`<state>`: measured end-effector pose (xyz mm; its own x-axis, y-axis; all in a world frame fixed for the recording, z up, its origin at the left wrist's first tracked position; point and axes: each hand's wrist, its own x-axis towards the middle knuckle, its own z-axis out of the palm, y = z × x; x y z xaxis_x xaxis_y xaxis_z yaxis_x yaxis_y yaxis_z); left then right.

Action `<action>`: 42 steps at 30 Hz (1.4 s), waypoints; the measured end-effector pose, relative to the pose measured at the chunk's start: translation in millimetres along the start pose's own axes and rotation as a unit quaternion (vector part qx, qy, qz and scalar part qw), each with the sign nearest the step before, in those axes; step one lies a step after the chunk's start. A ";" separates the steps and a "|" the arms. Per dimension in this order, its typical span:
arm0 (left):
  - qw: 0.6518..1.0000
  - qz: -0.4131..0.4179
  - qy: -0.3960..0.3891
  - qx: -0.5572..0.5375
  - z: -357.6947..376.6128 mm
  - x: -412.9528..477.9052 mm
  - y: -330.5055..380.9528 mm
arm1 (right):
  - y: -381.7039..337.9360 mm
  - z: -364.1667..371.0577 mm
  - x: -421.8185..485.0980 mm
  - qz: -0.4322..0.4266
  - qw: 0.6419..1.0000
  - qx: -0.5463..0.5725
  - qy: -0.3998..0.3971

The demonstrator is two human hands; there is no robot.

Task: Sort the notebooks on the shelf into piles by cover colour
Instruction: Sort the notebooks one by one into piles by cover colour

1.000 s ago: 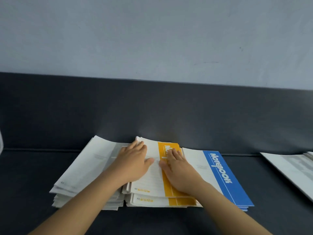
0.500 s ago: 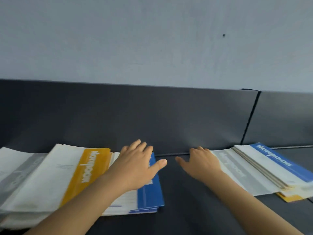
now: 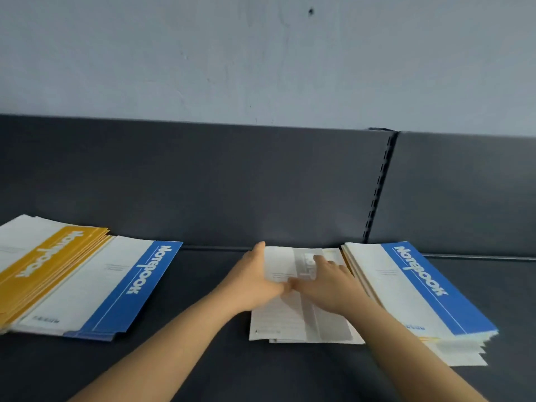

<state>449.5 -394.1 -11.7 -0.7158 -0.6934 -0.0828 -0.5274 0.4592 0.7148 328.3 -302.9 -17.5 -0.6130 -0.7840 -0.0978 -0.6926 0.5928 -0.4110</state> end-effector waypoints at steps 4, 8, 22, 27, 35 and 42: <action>0.993 -0.066 0.016 -0.097 7.6 6.9 -2.9 | 7.0 -1.0 0.8 -0.004 0.997 0.078 0.004; 0.955 -0.090 0.044 -0.279 6.7 7.3 -1.9 | 7.7 -3.0 -2.1 0.009 0.966 0.256 -0.027; 0.952 0.053 0.148 -0.262 -81.4 -28.6 -49.5 | -78.7 5.0 -21.4 -0.101 0.914 0.393 0.015; 0.966 0.081 0.165 -0.183 -157.2 -45.3 -110.2 | -172.5 31.2 -34.6 -0.171 0.896 0.410 0.003; 0.982 0.079 0.164 -0.047 -301.5 -68.3 -229.2 | -348.9 108.0 -25.1 -0.111 0.912 0.394 0.036; 0.979 0.034 0.162 0.116 -404.6 -79.8 -302.6 | -469.5 151.8 -17.8 -0.172 0.943 0.286 0.016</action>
<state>851.4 -702.4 59.5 -0.5893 -0.7798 0.2112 -0.6003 0.5976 0.5315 722.1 -595.3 39.7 -0.4065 -0.9006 0.1540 -0.5398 0.1008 -0.8357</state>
